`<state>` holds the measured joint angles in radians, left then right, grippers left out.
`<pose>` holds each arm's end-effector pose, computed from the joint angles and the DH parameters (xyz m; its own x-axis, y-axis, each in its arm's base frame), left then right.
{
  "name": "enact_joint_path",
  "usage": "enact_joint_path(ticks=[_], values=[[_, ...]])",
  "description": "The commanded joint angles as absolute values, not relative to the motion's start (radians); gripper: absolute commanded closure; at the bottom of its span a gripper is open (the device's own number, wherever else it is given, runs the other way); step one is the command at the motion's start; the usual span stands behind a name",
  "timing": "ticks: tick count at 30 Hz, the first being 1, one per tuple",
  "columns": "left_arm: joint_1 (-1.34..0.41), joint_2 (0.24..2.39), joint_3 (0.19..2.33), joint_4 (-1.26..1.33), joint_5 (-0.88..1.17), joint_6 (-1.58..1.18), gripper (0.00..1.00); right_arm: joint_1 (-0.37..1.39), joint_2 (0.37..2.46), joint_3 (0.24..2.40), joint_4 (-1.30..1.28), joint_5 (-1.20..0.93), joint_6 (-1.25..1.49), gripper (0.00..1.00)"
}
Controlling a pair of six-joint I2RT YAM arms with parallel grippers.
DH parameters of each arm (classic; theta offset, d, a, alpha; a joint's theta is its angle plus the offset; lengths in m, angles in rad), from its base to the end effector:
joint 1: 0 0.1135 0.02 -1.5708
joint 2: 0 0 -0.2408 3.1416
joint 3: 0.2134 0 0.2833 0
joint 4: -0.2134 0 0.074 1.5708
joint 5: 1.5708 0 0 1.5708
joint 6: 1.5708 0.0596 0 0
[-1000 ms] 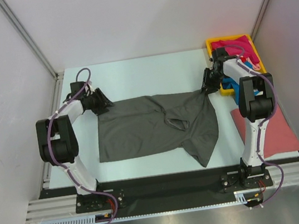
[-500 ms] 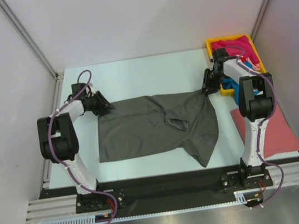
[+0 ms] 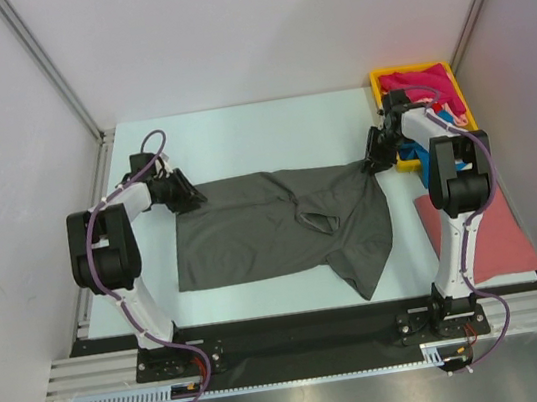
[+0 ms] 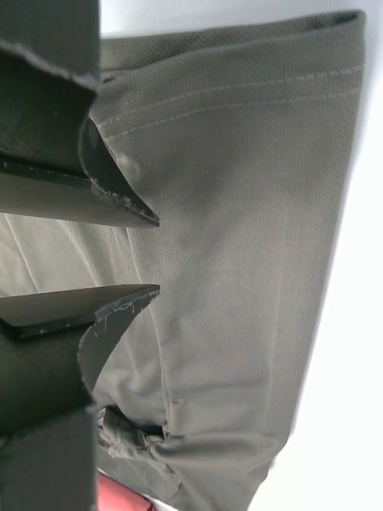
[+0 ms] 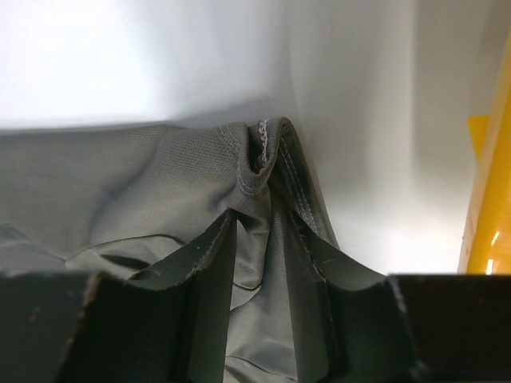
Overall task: Fold and stack the t-shirts
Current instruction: Fold the tshirt
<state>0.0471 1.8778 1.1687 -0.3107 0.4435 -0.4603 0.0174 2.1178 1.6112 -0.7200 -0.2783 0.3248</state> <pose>0.4096 -0.0063 0.0994 -0.8433 -0.4414 -0.3066 -0.2151 0.8000 -0.5601 0.4604 0.0244 0.1137 -0.9269 0.2908 -0.2373 0.1967 0.9148 0.3528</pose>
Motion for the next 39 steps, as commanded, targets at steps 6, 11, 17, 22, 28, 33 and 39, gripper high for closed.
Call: enact_joint_path(ticks=[6,11,17,22,28,33,39], values=[[0.054,1.862,1.181,-0.347,0.379,-0.426,0.63,0.011,2.111,1.618,-0.692,-0.296,0.342,0.75],[0.054,1.874,1.189,-0.344,0.362,-0.422,0.63,0.011,2.132,1.650,-0.693,-0.301,0.348,0.89],[0.060,1.926,1.207,-0.342,0.278,-0.423,0.63,0.011,2.171,1.722,-0.698,-0.262,0.354,1.00],[0.074,1.954,1.247,-0.353,0.261,-0.410,0.67,0.011,2.213,1.790,-0.699,-0.218,0.331,1.00],[0.074,1.902,1.272,-0.376,0.238,-0.390,0.67,0.009,2.281,1.907,-0.721,-0.195,0.292,1.00],[0.087,1.807,1.261,-0.353,0.203,-0.410,0.45,0.009,2.304,1.939,-0.741,-0.221,0.299,1.00],[0.112,1.873,1.345,-0.377,0.199,-0.407,0.59,0.009,2.312,1.945,-0.744,-0.229,0.290,1.00]])
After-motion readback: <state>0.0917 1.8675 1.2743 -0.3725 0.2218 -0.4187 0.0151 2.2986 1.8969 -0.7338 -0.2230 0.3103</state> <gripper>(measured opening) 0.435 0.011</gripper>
